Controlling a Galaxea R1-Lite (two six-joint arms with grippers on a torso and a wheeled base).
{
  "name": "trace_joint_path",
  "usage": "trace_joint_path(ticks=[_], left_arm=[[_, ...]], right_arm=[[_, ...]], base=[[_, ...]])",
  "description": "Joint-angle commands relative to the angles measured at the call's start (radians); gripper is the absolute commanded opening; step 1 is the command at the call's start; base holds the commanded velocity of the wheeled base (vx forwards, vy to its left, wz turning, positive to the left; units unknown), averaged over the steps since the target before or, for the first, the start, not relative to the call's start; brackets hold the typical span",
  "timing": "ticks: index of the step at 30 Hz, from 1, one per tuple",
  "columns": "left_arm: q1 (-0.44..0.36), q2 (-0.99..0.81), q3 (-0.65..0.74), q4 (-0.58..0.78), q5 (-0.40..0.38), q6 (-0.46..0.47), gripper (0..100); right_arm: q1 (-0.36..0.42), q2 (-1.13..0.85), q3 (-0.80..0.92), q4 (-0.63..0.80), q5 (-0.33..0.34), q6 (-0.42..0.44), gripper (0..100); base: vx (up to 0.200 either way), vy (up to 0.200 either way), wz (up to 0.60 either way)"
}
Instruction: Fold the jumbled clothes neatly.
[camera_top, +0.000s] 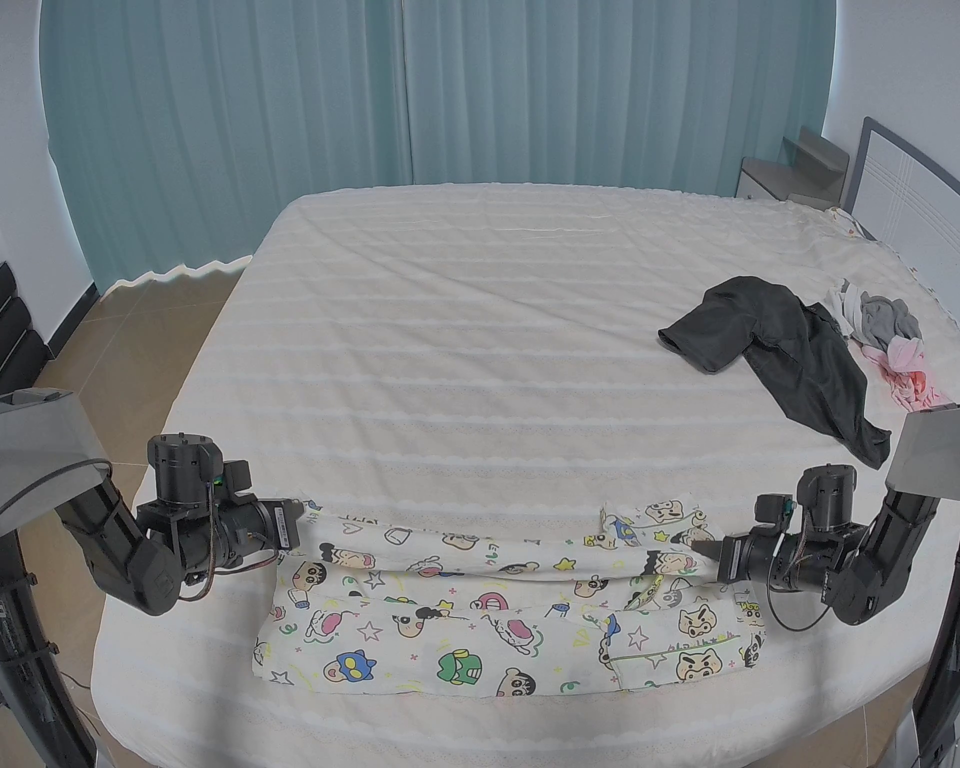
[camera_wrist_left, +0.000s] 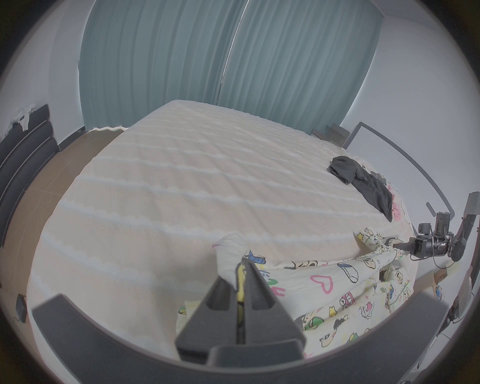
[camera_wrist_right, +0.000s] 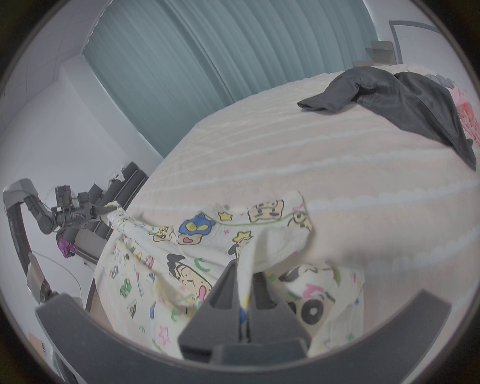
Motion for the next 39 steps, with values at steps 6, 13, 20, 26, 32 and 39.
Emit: trace_joint_path(ticks=[6, 13, 20, 26, 32, 39], left_arm=[[-0.018, 0.033, 0.123, -0.069, 0.002, 0.0, 0], [-0.02, 0.097, 0.141, -0.121, 0.006, -0.001, 0], [-0.02, 0.103, 0.156, -0.123, 0.006, -0.009, 100], [-0.009, 0.103, 0.166, -0.153, 0.014, -0.017, 100], [0.011, 0.077, 0.179, -0.21, 0.019, -0.118, 100], [0.058, -0.004, 0.209, -0.218, 0.008, -0.291, 100]], right_arm=[[0.028, 0.062, 0.161, -0.103, -0.003, -0.056, 0], [0.061, 0.117, 0.236, -0.224, -0.031, -0.056, 0], [0.063, 0.126, 0.288, -0.29, -0.031, -0.047, 100], [0.022, 0.125, 0.328, -0.359, -0.031, -0.035, 100], [-0.055, 0.091, 0.359, -0.402, -0.028, -0.002, 100], [-0.106, 0.002, 0.368, -0.402, -0.028, 0.087, 100]], base=[[0.0, 0.0, 0.0], [0.0, 0.0, 0.0], [0.0, 0.0, 0.0], [0.0, 0.0, 0.0], [0.0, 0.0, 0.0], [0.0, 0.0, 0.0]])
